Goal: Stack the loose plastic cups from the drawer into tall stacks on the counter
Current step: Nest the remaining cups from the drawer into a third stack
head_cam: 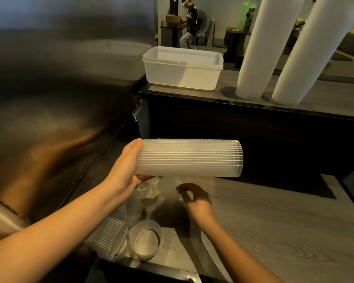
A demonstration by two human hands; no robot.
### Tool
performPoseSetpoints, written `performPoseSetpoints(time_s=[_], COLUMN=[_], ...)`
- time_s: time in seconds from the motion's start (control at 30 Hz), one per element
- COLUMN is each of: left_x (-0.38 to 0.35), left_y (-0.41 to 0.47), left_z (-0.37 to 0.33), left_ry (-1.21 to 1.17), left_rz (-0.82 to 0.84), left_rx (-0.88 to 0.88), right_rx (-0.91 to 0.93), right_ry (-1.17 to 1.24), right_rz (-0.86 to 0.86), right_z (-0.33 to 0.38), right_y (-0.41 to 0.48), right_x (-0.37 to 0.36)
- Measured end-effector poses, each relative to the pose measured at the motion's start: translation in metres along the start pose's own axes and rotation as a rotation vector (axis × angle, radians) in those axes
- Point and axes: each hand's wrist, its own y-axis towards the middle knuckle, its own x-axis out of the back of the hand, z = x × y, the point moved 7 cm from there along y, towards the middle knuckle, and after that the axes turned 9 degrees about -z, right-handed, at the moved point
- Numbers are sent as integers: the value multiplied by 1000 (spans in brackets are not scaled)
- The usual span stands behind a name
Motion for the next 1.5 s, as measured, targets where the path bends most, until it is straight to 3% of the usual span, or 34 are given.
performPoseSetpoints(time_s=[0.1, 0.3, 0.47, 0.63, 1.03, 1.17, 1.3, 1.43, 1.5], left_x=[0, -3, -5, -5, 4, 9, 8, 11, 13], left_y=[0, -3, -7, -7, -2, -1, -3, 1, 2], left_z=[1, 2, 2, -1, -6, -9, -11, -12, -13], left_ry=[-17, -38, -52, -76, -31, -29, -37, -54, -61], left_rz=[0, 1, 5, -1, -59, -79, -68, -88, -105], left_rx=[12, 20, 36, 34, -7, -16, -23, -34, -40], right_rx=[-130, -232, -212, -132, 180, 171, 44, 120, 115], right_ry=[403, 704, 809, 809, 527, 611, 817, 699, 788], right_rz=[-178, -456, -652, -739, -489, -397, -271, -125, -108], right_z=[-7, -23, -15, 0, 48, 49, 42, 47, 45], right_y=[-4, -2, -4, -13, -13, -7, 5, 13, 18], right_x=[40, 103, 141, 165, 163, 159, 147, 130, 125])
